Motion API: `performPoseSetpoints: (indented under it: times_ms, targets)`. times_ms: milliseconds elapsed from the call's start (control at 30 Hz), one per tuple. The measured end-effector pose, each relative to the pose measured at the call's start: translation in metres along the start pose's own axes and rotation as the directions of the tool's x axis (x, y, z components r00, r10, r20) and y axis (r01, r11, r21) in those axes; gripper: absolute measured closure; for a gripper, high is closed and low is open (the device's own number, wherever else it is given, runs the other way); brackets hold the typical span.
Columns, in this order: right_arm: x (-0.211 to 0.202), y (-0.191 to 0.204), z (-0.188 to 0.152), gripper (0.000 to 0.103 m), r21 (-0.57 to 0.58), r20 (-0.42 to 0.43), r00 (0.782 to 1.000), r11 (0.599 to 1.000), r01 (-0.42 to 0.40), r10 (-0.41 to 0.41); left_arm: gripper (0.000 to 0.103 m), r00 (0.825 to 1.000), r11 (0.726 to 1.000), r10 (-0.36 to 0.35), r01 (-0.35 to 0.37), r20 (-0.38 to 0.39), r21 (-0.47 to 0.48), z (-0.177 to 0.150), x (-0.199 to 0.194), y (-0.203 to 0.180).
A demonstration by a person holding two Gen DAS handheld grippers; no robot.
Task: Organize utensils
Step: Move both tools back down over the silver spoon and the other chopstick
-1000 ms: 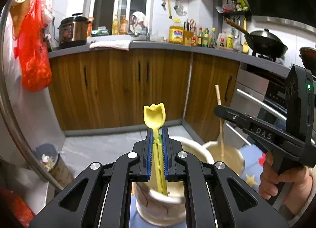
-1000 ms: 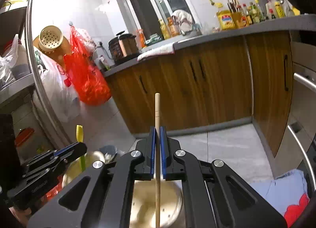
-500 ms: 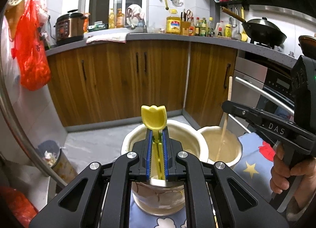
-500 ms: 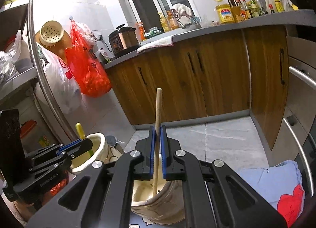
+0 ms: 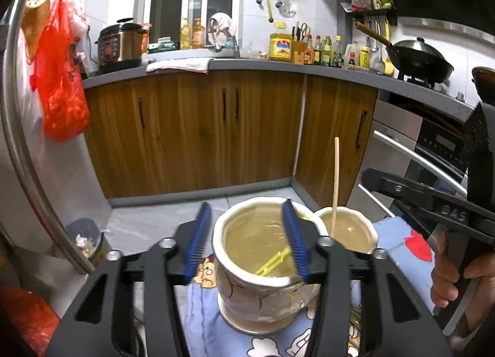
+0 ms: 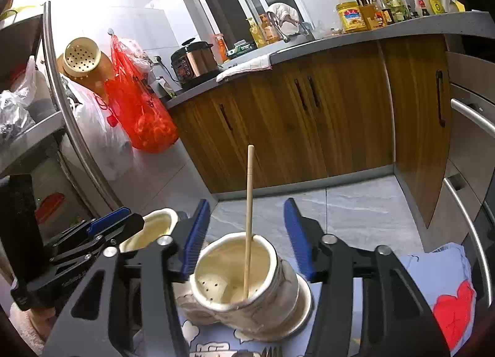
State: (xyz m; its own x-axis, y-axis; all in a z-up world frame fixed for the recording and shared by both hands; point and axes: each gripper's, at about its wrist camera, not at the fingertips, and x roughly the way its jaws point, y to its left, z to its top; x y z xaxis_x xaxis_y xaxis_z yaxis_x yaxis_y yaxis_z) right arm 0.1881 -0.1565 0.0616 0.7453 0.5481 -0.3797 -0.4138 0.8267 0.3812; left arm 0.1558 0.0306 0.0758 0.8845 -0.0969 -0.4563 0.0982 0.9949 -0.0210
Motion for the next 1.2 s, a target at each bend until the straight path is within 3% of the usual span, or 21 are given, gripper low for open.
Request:
performPoseSetpoints:
  times_ms: [200,400,633,900,1200]
  targets:
    - [-0.036,0.000,-0.008,0.020,-0.059,-0.043,0.998,0.998,0.033,-0.035,0.029,1.000,1.000,0.009,-0.009,0.000,0.006,-0.003,-0.026,0.001]
    - [-0.068,-0.002,-0.032,0.005,-0.133,-0.097,0.990,0.987,0.091,-0.105,0.017,0.998,0.999,0.025,-0.023,-0.065,0.023,-0.024,-0.047,-0.003]
    - [-0.079,-0.006,-0.078,0.005,-0.200,-0.209,0.963,0.971,0.127,-0.169,0.012,0.975,1.000,0.025,-0.027,-0.222,-0.007,-0.072,-0.049,-0.001]
    - [-0.076,-0.013,-0.128,0.005,-0.245,-0.318,0.923,0.959,0.142,-0.217,0.012,0.926,0.999,0.036,-0.048,-0.375,-0.022,-0.125,-0.047,-0.010]
    - [-0.073,-0.026,-0.150,0.006,-0.267,-0.361,0.887,0.943,0.199,-0.290,0.012,0.896,0.998,0.039,-0.054,-0.442,-0.022,-0.149,-0.040,-0.025]
